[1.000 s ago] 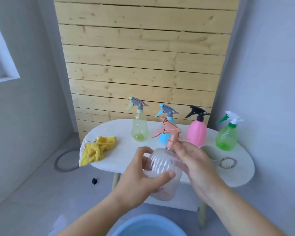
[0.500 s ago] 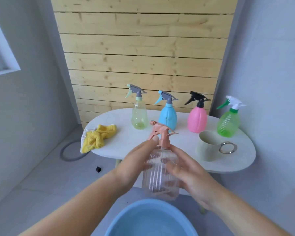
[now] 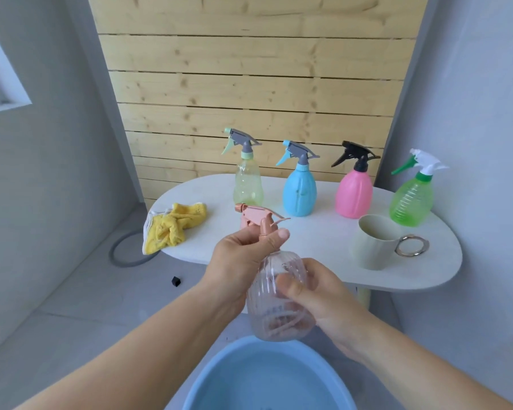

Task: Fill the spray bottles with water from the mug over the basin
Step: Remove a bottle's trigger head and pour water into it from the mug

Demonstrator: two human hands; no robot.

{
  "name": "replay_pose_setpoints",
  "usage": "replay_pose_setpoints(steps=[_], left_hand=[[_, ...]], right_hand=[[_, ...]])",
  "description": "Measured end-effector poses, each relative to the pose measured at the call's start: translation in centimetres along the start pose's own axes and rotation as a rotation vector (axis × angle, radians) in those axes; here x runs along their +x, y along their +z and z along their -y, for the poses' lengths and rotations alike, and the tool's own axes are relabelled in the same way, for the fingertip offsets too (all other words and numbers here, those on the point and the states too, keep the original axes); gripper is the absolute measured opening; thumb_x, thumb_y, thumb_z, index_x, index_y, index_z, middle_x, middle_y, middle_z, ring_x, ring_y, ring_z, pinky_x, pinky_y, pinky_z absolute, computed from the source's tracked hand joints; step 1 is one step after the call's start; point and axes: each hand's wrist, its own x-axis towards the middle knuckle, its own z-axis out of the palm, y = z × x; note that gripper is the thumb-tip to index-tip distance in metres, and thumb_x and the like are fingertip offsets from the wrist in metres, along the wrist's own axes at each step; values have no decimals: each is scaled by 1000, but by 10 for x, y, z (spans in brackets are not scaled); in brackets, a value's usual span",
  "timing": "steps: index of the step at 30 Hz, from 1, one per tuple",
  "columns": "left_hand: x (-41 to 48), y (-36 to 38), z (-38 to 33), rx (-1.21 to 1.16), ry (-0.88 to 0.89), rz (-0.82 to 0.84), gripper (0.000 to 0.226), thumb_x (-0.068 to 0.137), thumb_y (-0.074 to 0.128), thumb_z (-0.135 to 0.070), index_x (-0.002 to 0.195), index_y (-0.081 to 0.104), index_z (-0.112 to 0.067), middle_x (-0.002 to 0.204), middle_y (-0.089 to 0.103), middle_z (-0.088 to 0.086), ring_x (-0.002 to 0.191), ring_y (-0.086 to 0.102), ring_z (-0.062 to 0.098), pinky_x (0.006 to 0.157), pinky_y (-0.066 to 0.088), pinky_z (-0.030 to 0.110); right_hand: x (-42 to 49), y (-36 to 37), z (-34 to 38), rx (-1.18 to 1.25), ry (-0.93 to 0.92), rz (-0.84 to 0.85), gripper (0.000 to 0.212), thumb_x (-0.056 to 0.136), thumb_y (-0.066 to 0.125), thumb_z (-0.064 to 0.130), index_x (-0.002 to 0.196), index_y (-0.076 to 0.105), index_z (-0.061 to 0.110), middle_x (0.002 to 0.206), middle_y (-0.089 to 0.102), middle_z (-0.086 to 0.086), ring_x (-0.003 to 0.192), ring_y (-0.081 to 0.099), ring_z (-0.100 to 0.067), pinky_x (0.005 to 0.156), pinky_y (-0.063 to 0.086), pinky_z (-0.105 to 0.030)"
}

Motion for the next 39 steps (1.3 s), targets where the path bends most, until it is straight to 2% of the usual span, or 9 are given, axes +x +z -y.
replay_pose_setpoints(steps=[4, 9, 12, 17, 20, 23, 28, 32, 39], left_hand=[[3, -7, -8, -69, -85, 64, 26, 99, 55, -23, 106, 71, -4, 109, 76, 13, 96, 69, 25, 95, 54, 43], [4, -10, -1, -5, -25, 58, 27, 69, 82, -20, 93, 79, -7, 94, 71, 12, 90, 63, 26, 90, 52, 39], [5, -4, 3, 41, 0, -34, 54, 56, 96, -25, 100, 75, -4, 84, 70, 6, 83, 60, 25, 87, 45, 41], [7, -4, -4, -7, -37, 56, 20, 96, 64, -23, 107, 70, -7, 110, 77, 11, 106, 69, 26, 106, 49, 46], [12, -10, -6, 76, 11, 92, 17, 101, 58, -17, 107, 73, -12, 113, 77, 6, 121, 66, 26, 111, 45, 50], [16, -11, -9, 81, 67, 16, 8, 95, 68, -22, 100, 75, -20, 101, 77, -2, 110, 72, 20, 111, 42, 47], [36, -10, -12, -75, 93, -51, 12, 94, 71, -18, 105, 70, -16, 88, 70, -5, 99, 76, 21, 96, 55, 42], [62, -14, -32, -145, 98, -103, 14, 94, 71, -17, 108, 68, -14, 87, 67, -4, 86, 73, 19, 80, 62, 36], [95, -17, -55, 76, 212, -150, 23, 94, 73, -15, 116, 68, -13, 90, 64, -1, 80, 64, 17, 91, 60, 40]], right_hand=[[0, 2, 1, 32, 16, -27, 72, 61, 78, 64, 112, 61, 17, 113, 69, -7, 103, 70, -20, 86, 56, -58], [-1, 4, 1, 2, -4, -84, 57, 65, 79, 50, 110, 60, 20, 105, 71, 1, 95, 71, -13, 79, 60, -39], [-1, 8, 0, -41, -6, -98, 62, 59, 80, 56, 108, 59, 24, 102, 72, 5, 95, 71, -14, 85, 59, -45], [-1, 5, 4, -6, 7, -98, 62, 63, 83, 55, 113, 59, 26, 103, 72, 6, 96, 71, -15, 82, 60, -48], [-4, 1, 7, 40, -11, -49, 58, 67, 81, 44, 117, 60, 24, 107, 73, 1, 93, 71, -7, 69, 60, -30], [-4, -1, 7, 46, -6, -61, 57, 64, 77, 38, 116, 61, 22, 103, 73, 3, 84, 71, -2, 59, 54, -20], [3, -18, -1, -136, 65, -96, 50, 70, 86, 37, 112, 59, 29, 103, 73, 8, 91, 70, -4, 69, 56, -23], [4, -34, -7, -335, 125, -106, 73, 51, 87, 52, 114, 53, 34, 113, 65, 12, 99, 65, -3, 74, 53, -23], [1, -53, -8, -520, 132, -46, 72, 61, 89, 47, 118, 46, 37, 118, 54, 20, 107, 52, 10, 77, 46, -15]])
